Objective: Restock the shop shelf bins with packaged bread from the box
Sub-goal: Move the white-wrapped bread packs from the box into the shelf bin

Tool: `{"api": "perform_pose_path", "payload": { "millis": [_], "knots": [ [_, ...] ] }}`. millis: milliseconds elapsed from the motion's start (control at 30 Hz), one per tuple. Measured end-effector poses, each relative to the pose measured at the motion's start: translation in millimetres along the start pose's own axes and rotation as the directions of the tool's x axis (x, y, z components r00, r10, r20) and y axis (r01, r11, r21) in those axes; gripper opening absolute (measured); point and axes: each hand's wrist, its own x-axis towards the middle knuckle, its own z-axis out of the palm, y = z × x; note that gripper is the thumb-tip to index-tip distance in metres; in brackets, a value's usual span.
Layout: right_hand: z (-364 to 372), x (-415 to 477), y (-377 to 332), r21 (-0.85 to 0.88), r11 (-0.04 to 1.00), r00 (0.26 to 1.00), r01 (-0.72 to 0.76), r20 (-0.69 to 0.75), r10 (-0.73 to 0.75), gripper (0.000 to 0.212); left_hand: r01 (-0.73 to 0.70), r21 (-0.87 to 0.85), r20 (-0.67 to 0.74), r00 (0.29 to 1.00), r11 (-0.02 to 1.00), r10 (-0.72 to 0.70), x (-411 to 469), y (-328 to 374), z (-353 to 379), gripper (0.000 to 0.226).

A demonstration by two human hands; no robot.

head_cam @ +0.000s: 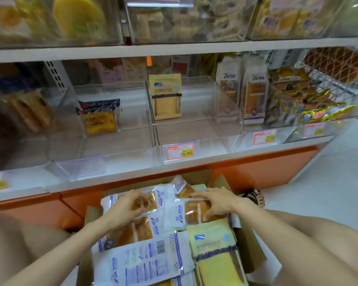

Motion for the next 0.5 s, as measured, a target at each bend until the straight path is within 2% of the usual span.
{"api": "perform_pose_path", "payload": {
  "millis": [100,233,400,500],
  "knots": [
    [-7,-4,-2,0.071,0.997,1.0,0.001,0.02,-0.003,0.078,0.012,-0.002,-0.009,1.0,1.0,-0.012,4,-3,6,0.025],
    [-9,-10,2,0.336,0.942,0.999,0.018,0.036,-0.032,0.072,0.032,0.021,-0.083,0.996,0.999,-0.031,8,-8,10,0.04],
    [-20,-20,4,0.486,0.865,0.991,0.124,-0.096,-0.089,0.068,0.175,0.179,-0.128,0.98,0.968,-0.153,14,-18,6,0.075],
    [-22,-25,5,0.5,0.851,0.984,0.16,-0.148,-0.098,0.068,0.224,0.308,-0.124,0.973,0.925,-0.194,18,-18,3,0.073]
  ]
}}
